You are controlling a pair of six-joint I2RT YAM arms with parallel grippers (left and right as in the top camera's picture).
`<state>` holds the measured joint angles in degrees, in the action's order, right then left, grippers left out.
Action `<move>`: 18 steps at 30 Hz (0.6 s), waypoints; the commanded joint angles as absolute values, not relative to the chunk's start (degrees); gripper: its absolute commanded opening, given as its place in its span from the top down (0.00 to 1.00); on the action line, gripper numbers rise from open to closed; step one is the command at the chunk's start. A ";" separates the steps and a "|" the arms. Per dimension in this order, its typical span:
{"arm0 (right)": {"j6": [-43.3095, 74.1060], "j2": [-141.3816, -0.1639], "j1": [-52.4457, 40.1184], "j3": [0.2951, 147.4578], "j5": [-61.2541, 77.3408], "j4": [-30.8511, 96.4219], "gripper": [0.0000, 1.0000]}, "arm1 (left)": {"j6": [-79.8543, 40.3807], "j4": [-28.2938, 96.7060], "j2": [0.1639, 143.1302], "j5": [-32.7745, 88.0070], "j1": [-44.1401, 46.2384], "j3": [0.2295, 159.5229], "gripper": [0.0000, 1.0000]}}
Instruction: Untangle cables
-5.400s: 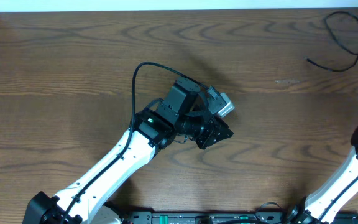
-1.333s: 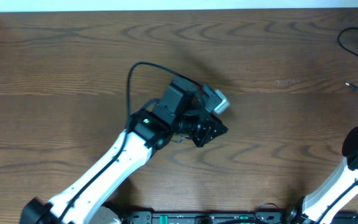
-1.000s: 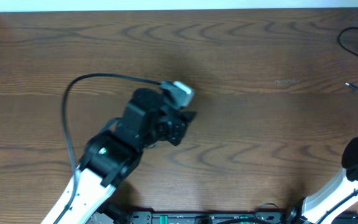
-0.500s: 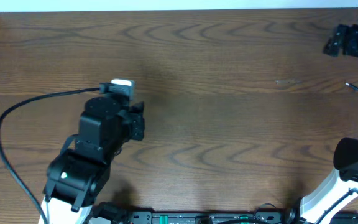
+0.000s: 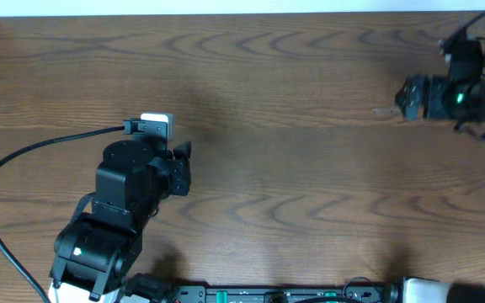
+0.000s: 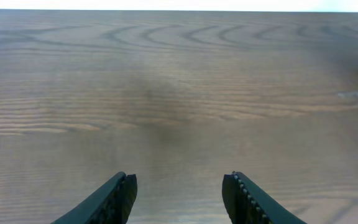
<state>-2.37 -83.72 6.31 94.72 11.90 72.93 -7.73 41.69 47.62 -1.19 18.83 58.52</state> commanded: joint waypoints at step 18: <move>4.08 -54.59 0.21 57.98 4.38 51.59 0.01 | -9.13 45.23 44.77 -9.10 18.55 58.83 0.49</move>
<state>3.49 -55.75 0.60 59.48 6.07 52.64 -8.84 45.19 45.41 -6.48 18.83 58.52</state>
